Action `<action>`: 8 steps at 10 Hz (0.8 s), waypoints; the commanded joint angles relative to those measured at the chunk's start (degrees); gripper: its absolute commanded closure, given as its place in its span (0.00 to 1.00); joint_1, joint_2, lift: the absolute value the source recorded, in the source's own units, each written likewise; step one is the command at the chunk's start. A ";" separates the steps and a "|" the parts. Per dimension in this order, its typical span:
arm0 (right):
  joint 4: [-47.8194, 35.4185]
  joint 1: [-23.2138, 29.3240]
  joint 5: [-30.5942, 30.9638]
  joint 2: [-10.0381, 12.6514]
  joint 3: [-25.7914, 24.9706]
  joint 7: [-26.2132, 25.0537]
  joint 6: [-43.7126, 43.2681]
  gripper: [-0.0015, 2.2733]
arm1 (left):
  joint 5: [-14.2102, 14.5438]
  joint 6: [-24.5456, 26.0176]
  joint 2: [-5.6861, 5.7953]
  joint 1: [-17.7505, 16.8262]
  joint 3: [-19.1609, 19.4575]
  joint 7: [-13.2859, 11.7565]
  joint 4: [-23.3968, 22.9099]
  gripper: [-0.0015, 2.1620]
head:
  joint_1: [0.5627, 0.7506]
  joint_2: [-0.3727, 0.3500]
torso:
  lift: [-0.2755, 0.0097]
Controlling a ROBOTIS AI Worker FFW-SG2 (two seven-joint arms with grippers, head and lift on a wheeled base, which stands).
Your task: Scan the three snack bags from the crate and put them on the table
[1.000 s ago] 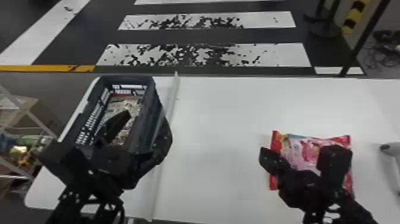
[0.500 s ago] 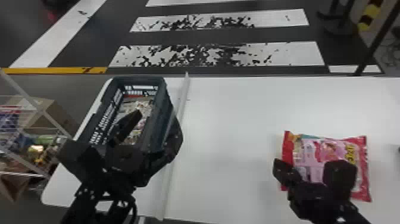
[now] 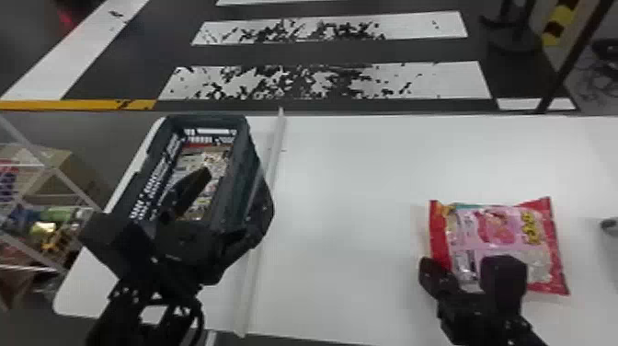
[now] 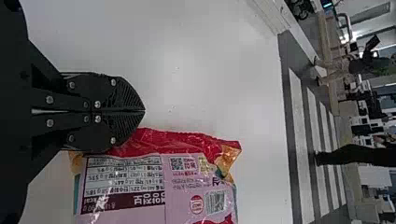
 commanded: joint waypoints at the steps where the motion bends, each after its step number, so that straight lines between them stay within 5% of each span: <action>1: -1.14 2.22 -0.63 -0.13 -2.79 -1.17 1.79 0.94 | 0.16 -0.16 0.00 -0.80 -0.09 -0.01 1.05 0.02 | 0.70 0.66 | 0.64; 4: -9.57 9.87 -3.35 -0.66 -8.50 -2.66 6.54 0.94 | 0.51 -0.16 0.00 -1.68 -0.18 -0.09 2.36 0.02 | 0.70 0.58 | 0.64; 8: -13.62 10.83 -6.43 -0.92 -15.27 -5.56 13.04 0.94 | 0.60 -2.97 -0.09 -0.89 -0.18 -0.18 2.89 0.02 | 0.70 0.47 | 0.64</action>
